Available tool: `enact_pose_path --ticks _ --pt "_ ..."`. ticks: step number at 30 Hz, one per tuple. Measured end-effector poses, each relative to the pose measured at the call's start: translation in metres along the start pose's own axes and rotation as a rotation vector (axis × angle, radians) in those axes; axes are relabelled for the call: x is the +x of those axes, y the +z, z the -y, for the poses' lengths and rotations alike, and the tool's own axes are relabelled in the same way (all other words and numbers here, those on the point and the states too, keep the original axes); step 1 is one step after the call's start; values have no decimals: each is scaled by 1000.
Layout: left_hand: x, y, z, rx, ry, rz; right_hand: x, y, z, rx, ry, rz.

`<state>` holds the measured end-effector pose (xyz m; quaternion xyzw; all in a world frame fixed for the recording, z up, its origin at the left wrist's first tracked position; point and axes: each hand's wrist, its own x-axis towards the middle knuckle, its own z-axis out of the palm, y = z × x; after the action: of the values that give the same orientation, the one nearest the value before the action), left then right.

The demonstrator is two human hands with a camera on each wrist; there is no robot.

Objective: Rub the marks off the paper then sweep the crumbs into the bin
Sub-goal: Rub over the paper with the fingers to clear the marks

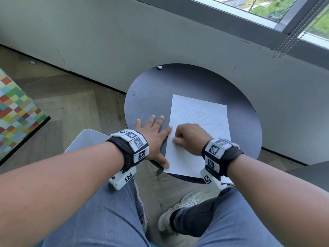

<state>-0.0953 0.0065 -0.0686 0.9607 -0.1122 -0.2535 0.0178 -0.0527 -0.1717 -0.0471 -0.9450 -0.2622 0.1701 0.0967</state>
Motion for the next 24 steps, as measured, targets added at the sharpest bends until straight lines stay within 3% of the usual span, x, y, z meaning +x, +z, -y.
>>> enact_pose_path --ticks 3,10,16,19,22,24 --pt "-1 -1 -2 9 -7 5 11 -2 -5 -14 65 -63" --pt "2 -2 -1 8 2 20 -23 11 22 -46 -229 117" --pt "0 -5 -5 57 -10 27 10 -5 -10 22 76 -50" --pt "0 -9 -7 68 -9 43 -6 2 -1 -17 -55 -36" --pt "1 -10 -9 75 -13 63 -34 13 12 -42 -258 87" --pt "1 -10 -10 73 -14 67 -34 11 11 -65 -260 131"
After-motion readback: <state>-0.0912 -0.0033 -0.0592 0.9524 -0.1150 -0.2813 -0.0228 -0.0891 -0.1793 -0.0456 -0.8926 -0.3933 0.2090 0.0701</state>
